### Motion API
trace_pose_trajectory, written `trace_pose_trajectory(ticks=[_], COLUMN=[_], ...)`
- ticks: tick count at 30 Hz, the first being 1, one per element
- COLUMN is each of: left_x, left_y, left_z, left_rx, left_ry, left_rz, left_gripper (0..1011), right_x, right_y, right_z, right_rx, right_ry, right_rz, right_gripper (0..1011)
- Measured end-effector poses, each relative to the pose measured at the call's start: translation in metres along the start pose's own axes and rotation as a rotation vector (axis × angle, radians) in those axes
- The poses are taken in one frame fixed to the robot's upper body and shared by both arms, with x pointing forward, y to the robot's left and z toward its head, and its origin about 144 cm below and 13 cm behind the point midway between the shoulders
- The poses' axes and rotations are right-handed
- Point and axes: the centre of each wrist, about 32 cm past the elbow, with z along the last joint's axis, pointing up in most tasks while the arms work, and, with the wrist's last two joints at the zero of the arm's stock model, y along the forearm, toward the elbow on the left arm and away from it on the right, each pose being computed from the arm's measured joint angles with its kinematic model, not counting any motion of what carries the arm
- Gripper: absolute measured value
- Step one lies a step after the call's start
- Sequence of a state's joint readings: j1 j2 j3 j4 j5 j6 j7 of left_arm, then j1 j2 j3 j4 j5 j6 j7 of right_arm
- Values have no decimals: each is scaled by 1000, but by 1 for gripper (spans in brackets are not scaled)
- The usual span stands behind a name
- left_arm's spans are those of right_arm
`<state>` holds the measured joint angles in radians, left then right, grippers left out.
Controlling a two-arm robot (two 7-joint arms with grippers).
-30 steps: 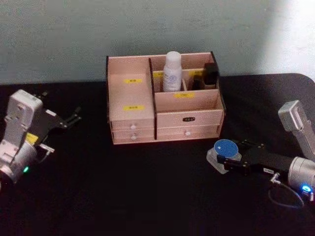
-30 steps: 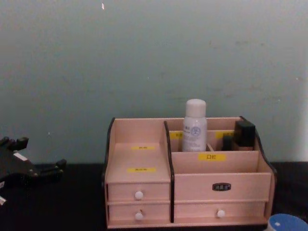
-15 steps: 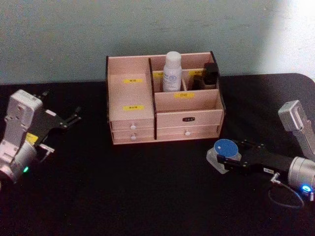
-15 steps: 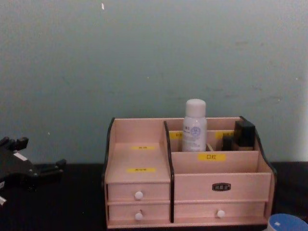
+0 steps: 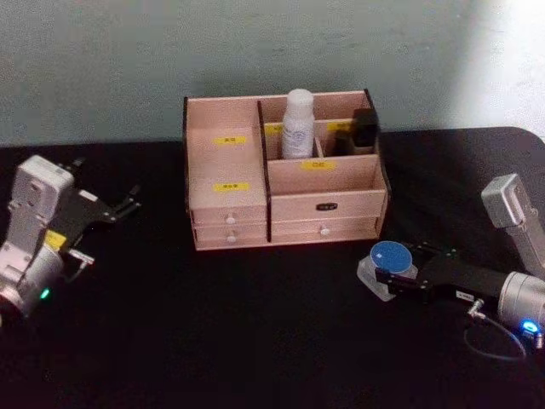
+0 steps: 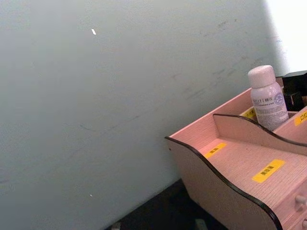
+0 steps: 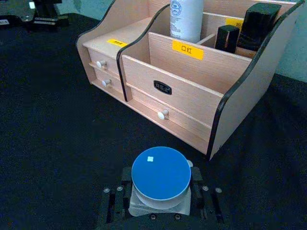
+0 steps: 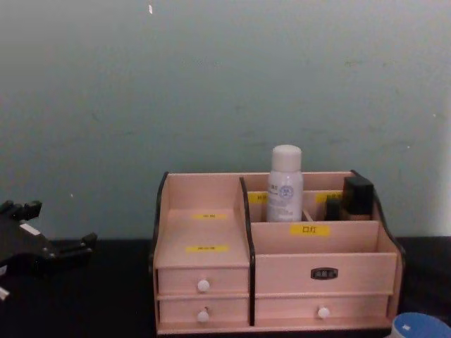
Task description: Pick up the facial cleanser and watermelon frost from the table and place them into the tiered storage box.
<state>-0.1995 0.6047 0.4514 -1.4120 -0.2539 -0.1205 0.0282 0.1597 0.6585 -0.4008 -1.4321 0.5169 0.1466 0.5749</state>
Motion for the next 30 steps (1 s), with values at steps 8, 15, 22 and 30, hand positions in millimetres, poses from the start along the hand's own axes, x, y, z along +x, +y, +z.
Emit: trace_pose_trajectory(ticks=[8,15,22,30], left_x=[0,0,0,0], left_y=[0,0,0,0], left_z=[0,0,0,0], left_rx=[0,0,0,0], left_ry=[0,0,0,0], left_rz=[0,0,0,0], left_gripper=[1001,1001,1001,1001], right_x=[0,-2,-2,-3], right_y=[-1,0,2,6], right_z=[4,12,21,36], right_rx=[27,51,66,94], right_ry=[2,-1,-17,-51], right_rz=[22,50,74,110], right_gripper=[726,726,726,726])
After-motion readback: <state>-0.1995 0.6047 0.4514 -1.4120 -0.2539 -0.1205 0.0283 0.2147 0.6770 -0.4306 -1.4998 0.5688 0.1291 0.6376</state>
